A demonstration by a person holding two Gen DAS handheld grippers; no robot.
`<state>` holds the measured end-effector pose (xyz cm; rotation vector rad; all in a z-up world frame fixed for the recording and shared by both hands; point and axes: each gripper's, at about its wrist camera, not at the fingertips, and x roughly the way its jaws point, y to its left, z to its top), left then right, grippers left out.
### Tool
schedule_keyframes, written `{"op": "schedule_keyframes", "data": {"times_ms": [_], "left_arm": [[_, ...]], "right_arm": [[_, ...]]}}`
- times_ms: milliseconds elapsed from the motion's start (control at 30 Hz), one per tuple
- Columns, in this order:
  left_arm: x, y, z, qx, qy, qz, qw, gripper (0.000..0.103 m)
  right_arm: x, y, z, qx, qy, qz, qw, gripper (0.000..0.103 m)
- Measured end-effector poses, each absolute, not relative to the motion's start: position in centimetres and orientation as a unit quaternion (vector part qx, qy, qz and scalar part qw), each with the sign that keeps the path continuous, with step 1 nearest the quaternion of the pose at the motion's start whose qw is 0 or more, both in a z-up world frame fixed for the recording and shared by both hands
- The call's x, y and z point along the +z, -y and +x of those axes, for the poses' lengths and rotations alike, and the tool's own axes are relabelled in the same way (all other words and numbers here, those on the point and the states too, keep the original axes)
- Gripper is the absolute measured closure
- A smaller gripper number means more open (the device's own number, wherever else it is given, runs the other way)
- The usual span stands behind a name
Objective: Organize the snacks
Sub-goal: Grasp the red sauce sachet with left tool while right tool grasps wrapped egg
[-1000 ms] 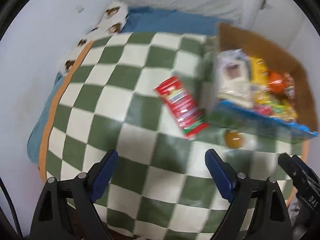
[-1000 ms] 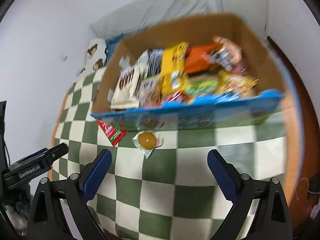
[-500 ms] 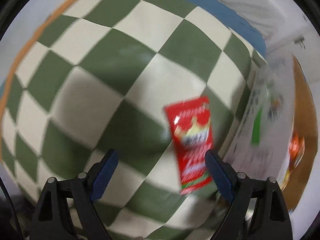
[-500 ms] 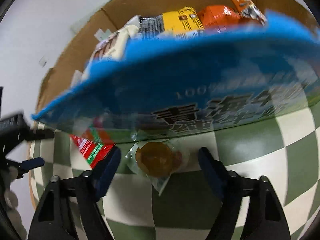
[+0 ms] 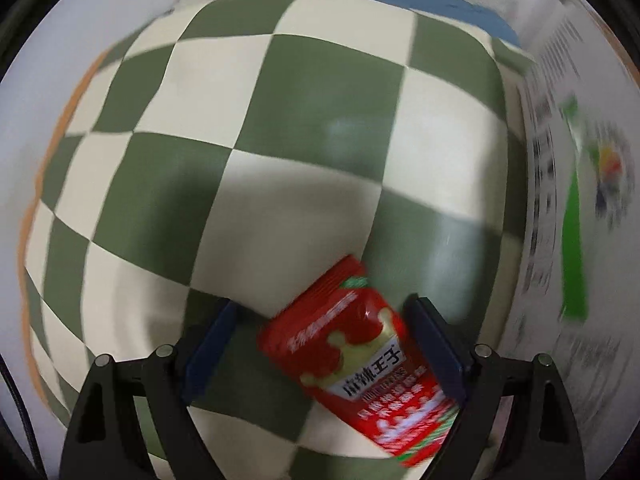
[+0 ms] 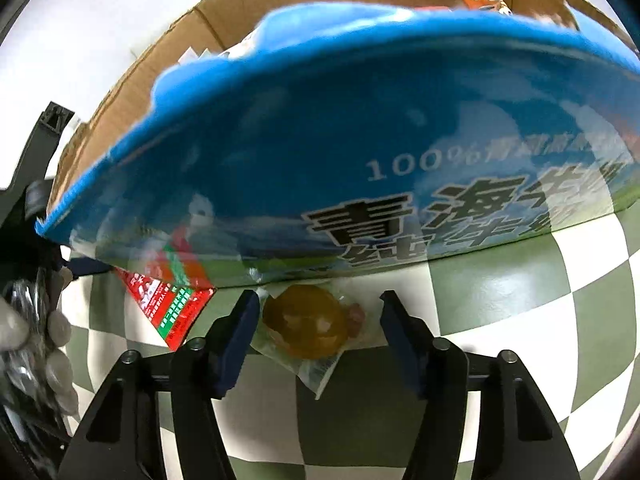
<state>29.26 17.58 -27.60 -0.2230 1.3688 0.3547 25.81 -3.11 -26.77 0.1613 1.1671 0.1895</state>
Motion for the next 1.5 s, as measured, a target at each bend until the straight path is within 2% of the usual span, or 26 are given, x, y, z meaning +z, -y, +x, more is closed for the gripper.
{"op": "schedule_keyframes", "data": {"times_ms": [367,567,767,900,967,1033,1100,1433,1500], "left_arm": [[-28.3,-14.9,20.3,0.113,-0.653,-0.037,0.748,0.014],[-25.8,-13.6,17.1,0.000,-0.664,-0.023,0.747,0.014],[-24.2,-7.0,15.4,-0.141,-0.650,0.102,0.740,0.014],[-27.4,-2.3,15.8,-0.195,-0.664,0.190,0.696,0.014],[-28.7,-1.5,15.9,-0.193,-0.670,0.202,0.688,0.014],[-28.7,-0.9,16.3,-0.191,-0.663,0.191,0.698,0.019],[-28.1,-1.7,16.8,-0.175,-0.659,0.159,0.714,0.037],[-27.9,-7.5,18.0,0.023,-0.672,-0.074,0.737,0.041],[-28.2,-8.2,17.6,0.040,-0.674,-0.098,0.731,0.041]], "right_arm": [[-27.6,2.4,22.9,0.119,-0.580,0.023,0.806,0.044],[-27.1,4.1,22.2,0.140,-0.601,0.072,0.784,0.043],[-26.1,4.6,24.0,0.155,-0.591,0.087,0.787,0.041],[-25.4,5.3,24.8,0.146,-0.586,0.096,0.791,0.041],[-25.0,5.7,24.0,0.140,-0.586,0.097,0.792,0.040],[-24.7,6.5,23.4,0.131,-0.586,0.096,0.793,0.040],[-24.7,7.0,23.0,0.123,-0.586,0.098,0.795,0.040],[-26.0,7.0,22.9,0.106,-0.573,0.134,0.802,0.040],[-26.3,6.0,23.5,0.105,-0.568,0.134,0.805,0.035]]}}
